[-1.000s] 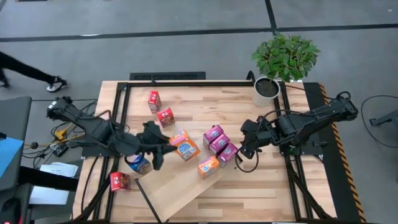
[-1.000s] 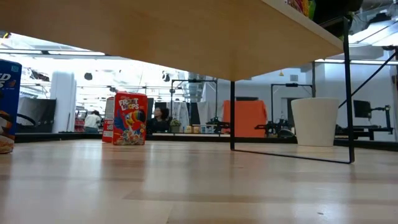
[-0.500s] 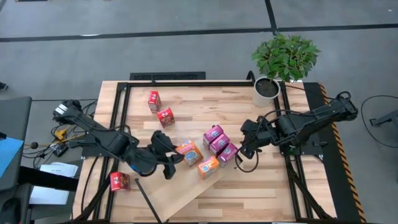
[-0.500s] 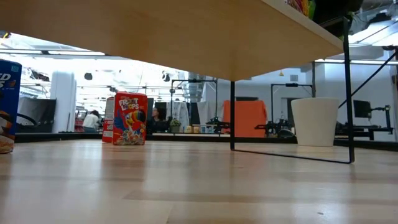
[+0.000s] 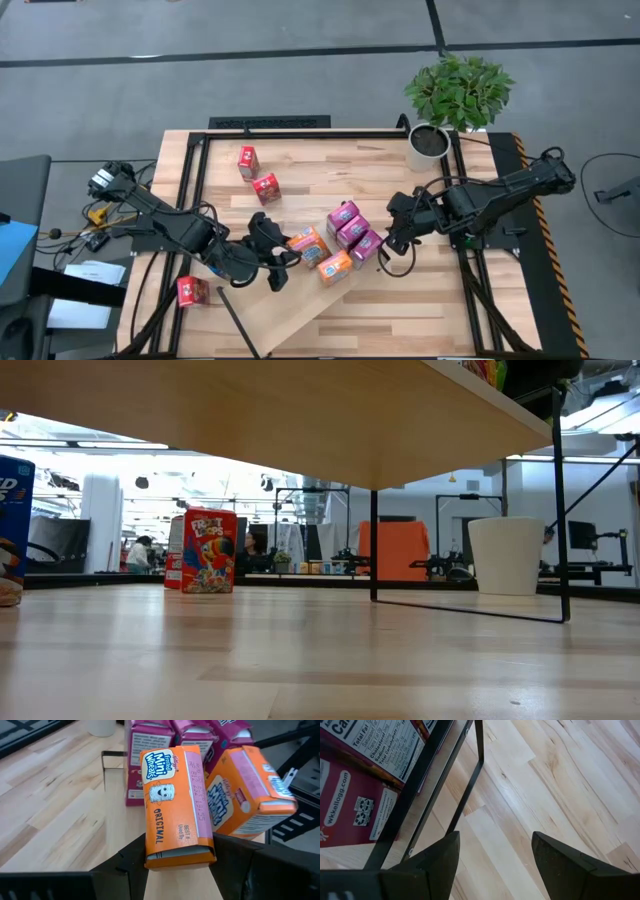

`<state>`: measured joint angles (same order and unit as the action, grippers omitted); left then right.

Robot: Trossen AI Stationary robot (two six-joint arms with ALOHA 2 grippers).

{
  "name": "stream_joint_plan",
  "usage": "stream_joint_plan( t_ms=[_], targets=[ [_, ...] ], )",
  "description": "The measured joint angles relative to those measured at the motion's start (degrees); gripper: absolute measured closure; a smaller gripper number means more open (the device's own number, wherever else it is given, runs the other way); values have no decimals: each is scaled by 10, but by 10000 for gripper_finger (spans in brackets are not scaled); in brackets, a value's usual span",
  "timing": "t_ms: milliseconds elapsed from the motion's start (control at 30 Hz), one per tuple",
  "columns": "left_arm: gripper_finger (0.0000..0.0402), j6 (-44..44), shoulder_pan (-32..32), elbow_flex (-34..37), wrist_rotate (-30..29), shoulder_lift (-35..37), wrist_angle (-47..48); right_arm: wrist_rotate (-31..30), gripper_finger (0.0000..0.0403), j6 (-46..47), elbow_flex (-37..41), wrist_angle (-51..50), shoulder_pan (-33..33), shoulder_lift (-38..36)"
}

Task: Stack cereal on shelf
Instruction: Put the orange cereal box onto the shelf

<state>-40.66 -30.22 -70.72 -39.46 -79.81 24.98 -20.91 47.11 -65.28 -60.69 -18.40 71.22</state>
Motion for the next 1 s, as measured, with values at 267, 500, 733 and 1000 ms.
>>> stream_joint_plan(
  t_ms=[267,500,733,1000],
  targets=[
    [198,22,2,0,-3,0,-6,0,128,3,0,1,0,0],
    [173,23,10,0,-5,1,-10,0,128,9,0,1,0,0],
    [177,59,8,-32,33,25,-5,0,128,9,0,0,0,0],
    [215,46,-10,-133,49,31,171,0,128,10,0,0,0,0]
  ],
)
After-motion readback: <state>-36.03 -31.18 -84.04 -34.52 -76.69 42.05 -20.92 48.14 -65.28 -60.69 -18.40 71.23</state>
